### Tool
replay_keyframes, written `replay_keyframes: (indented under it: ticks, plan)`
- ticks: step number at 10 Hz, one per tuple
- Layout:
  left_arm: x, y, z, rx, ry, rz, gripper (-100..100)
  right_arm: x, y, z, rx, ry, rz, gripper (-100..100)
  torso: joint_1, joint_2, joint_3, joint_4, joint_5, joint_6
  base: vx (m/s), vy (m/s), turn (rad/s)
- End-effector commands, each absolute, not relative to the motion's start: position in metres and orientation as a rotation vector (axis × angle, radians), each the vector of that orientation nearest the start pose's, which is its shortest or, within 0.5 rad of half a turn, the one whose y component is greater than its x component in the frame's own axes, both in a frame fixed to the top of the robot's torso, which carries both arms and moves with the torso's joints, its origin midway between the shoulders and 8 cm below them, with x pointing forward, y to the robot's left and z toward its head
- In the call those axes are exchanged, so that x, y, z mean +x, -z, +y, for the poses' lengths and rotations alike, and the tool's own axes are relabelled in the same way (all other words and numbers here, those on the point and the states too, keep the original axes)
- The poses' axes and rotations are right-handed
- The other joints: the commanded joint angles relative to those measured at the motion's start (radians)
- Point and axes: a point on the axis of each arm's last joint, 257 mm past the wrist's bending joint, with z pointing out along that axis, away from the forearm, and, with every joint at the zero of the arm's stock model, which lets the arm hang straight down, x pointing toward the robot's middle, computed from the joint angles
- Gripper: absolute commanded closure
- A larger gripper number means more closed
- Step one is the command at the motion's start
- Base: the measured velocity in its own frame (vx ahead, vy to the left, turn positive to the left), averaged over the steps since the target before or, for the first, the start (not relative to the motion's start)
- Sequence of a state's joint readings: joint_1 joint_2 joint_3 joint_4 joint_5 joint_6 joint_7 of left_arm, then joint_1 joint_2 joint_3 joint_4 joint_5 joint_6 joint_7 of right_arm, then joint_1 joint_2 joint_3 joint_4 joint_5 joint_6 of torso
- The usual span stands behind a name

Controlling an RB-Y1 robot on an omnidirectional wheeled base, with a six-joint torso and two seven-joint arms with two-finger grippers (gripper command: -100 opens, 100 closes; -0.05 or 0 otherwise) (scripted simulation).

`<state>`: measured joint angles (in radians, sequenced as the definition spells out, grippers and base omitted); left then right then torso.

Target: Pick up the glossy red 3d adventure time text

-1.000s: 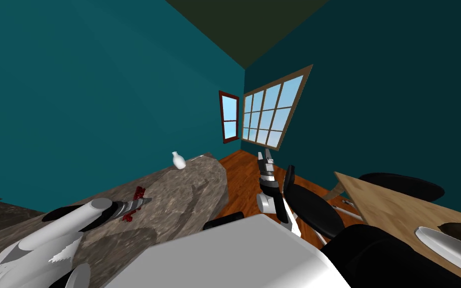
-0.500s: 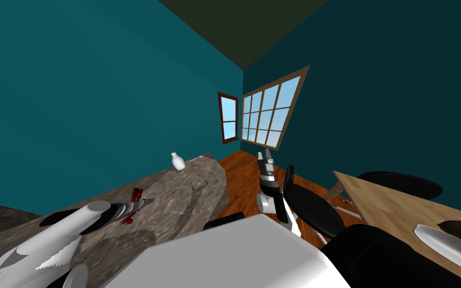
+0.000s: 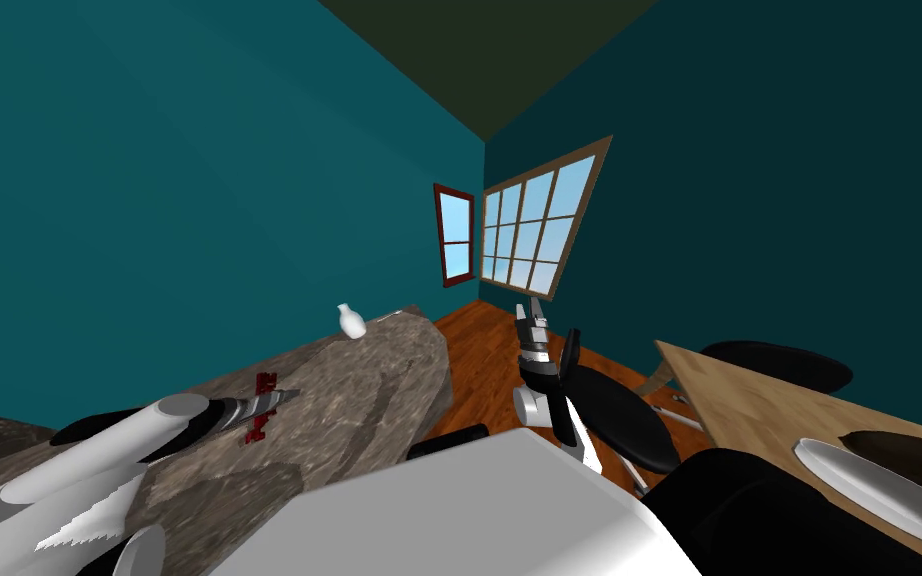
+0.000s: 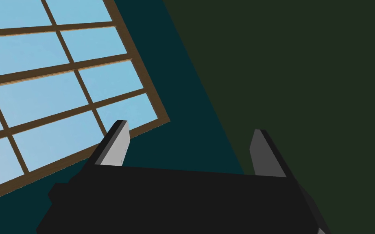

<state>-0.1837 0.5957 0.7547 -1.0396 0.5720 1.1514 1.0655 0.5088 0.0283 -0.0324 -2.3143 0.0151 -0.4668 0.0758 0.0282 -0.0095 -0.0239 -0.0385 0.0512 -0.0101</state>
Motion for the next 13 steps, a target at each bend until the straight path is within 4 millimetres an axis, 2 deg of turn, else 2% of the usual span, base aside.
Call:
replay_keyframes:
  ticks: [1,2,3,7,8,9,11,12,13]
  plan:
    - [0.368,0.357,0.628,-2.906,0.824,-0.539,-100,0.340,-0.031,-0.292,0.642,-1.183,0.619,0,0.000,0.000,0.000,0.000,0.000,0.000,-0.041,-0.107,-0.007]
    - [0.364,0.363,0.624,-2.916,0.811,-0.544,-100,0.340,-0.031,-0.292,0.642,-1.183,0.619,0,0.000,-0.001,0.000,0.000,0.000,0.000,-0.017,-0.044,0.004]
    - [0.365,0.362,0.624,-2.916,0.813,-0.544,100,0.340,-0.031,-0.292,0.641,-1.183,0.619,0,0.004,-0.002,-0.001,0.000,0.001,0.000,-0.004,-0.007,0.015]
    - [0.365,0.360,0.626,-2.911,0.816,-0.546,100,0.340,-0.031,-0.292,0.641,-1.183,0.619,0,0.009,-0.006,-0.004,-0.002,0.004,0.002,-0.001,0.000,0.002]
    - [0.365,0.360,0.626,-2.910,0.817,-0.546,0,0.340,-0.031,-0.292,0.641,-1.183,0.619,0,0.010,-0.007,-0.004,-0.003,0.005,0.002,0.000,0.000,0.000]
    - [0.360,0.376,0.619,-2.936,0.788,-0.555,100,0.340,-0.031,-0.292,0.641,-1.183,0.619,0,0.010,-0.007,-0.005,-0.003,0.005,0.002,0.038,0.051,-0.009]
    - [0.349,0.399,0.605,-2.974,0.740,-0.576,100,0.340,-0.031,-0.292,0.641,-1.183,0.619,0,0.025,-0.015,-0.011,-0.008,0.013,0.003,0.054,0.114,-0.004]
    - [0.356,0.391,0.611,-2.958,0.767,-0.567,100,0.340,-0.031,-0.292,0.641,-1.183,0.619,0,0.035,-0.020,-0.015,-0.011,0.019,0.002,0.015,0.042,-0.009]
    - [0.355,0.392,0.610,-2.960,0.766,-0.567,0,0.340,-0.031,-0.292,0.641,-1.183,0.619,0,0.037,-0.021,-0.016,-0.012,0.020,0.002,0.000,0.000,0.000]
